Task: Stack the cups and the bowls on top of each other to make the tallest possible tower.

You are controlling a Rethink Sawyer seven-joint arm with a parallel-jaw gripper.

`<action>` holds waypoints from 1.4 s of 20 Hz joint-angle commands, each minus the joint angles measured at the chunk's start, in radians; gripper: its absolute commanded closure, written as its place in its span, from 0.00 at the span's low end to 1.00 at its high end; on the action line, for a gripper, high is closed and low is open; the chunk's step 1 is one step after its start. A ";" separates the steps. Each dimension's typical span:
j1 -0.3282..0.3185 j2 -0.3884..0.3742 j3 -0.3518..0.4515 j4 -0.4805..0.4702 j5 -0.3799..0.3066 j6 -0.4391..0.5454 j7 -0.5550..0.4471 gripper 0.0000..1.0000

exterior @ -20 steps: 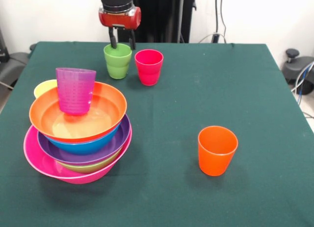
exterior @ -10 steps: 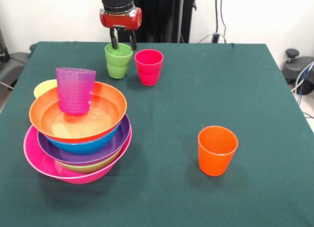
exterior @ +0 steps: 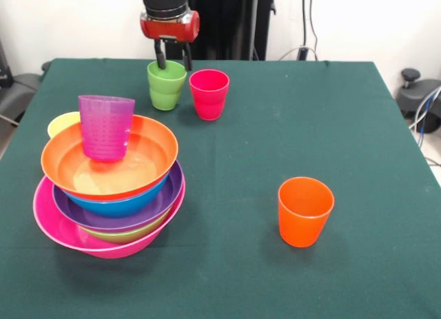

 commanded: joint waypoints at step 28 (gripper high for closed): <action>0.098 -0.013 0.008 -0.100 0.001 0.014 0.038 0.00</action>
